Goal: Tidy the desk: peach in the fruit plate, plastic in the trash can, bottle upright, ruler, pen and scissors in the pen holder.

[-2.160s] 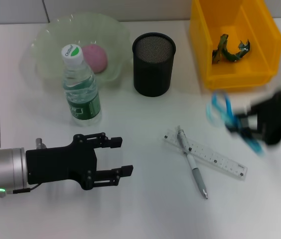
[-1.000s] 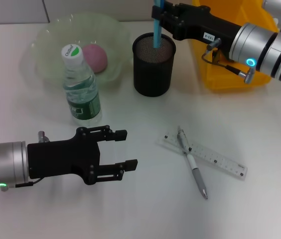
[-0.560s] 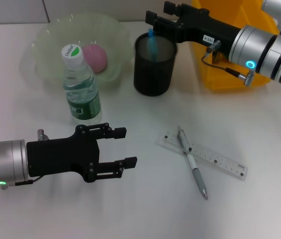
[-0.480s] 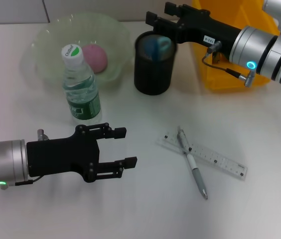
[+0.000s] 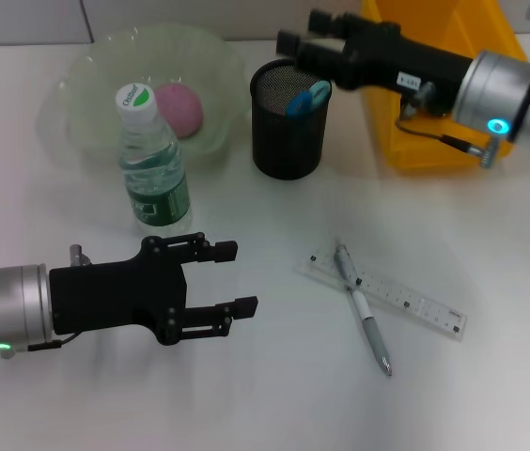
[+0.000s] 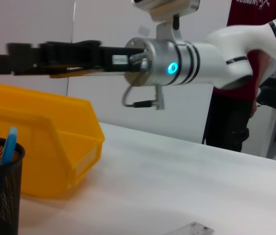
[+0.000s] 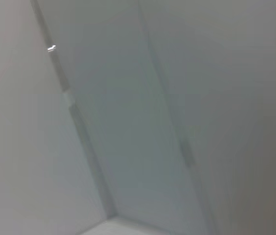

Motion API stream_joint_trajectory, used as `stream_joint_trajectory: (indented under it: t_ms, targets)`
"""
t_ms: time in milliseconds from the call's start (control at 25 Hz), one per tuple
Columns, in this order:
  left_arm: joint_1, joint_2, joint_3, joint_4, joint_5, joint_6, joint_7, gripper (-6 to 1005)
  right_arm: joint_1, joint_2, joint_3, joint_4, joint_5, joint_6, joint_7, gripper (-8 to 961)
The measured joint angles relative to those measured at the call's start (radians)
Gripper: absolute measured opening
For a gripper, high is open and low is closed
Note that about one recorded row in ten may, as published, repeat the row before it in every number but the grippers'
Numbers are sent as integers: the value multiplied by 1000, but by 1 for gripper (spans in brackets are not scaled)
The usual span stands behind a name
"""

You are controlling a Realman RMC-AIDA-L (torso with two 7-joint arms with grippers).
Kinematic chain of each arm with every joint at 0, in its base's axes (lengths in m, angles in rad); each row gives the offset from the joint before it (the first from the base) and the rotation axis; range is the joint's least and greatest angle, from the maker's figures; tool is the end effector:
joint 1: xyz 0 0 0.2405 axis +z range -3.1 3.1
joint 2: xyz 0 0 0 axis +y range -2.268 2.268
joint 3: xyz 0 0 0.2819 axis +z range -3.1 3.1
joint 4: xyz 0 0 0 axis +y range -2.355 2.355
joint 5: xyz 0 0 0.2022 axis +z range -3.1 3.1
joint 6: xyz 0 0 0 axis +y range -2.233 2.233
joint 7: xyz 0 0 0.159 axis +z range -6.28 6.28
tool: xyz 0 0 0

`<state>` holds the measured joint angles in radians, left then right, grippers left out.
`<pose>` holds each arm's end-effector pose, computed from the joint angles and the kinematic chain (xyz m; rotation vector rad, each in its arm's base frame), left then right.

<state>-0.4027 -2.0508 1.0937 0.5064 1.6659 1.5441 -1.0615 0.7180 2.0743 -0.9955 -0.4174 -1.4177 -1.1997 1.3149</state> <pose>-0.2818 0.2830 -0.0657 -2.8461 -0.3833 -0.7979 0.1949 0.4164 -0.0533 -2.4786 0.6572 0.9812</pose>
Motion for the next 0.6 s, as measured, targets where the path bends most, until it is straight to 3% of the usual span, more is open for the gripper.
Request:
stream_joint_trajectory:
  t_ms: [40, 80, 120, 280, 440, 480, 560, 600]
  targets:
    - [1, 0, 0, 1, 0, 2, 0, 726, -29, -2, -23, -87, -58, -19, 88, 685]
    - [4, 0, 0, 5, 0, 5, 0, 726, -90, -3, -58, -297, -223, -70, 287, 685]
    - [4, 0, 0, 5, 0, 5, 0, 726, -90, -3, -58, -297, -223, -70, 287, 685]
    - [5, 0, 0, 9, 2, 7, 0, 726, -137, 6, -91, -718, -639, -300, 648, 684]
    - [3, -3, 0, 9, 3, 7, 0, 726, -105, 6, -149, -820, -801, -409, 806, 679]
    - [-2, -6, 0, 9, 5, 5, 0, 726, -73, 7, -209, -837, -892, -429, 892, 676]
    - [-4, -7, 0, 9, 5, 4, -1, 726, -60, 7, -240, -837, -928, -430, 922, 671]
    - [-5, -7, 0, 9, 6, 4, -2, 726, -35, 7, -316, -829, -980, -411, 967, 668]
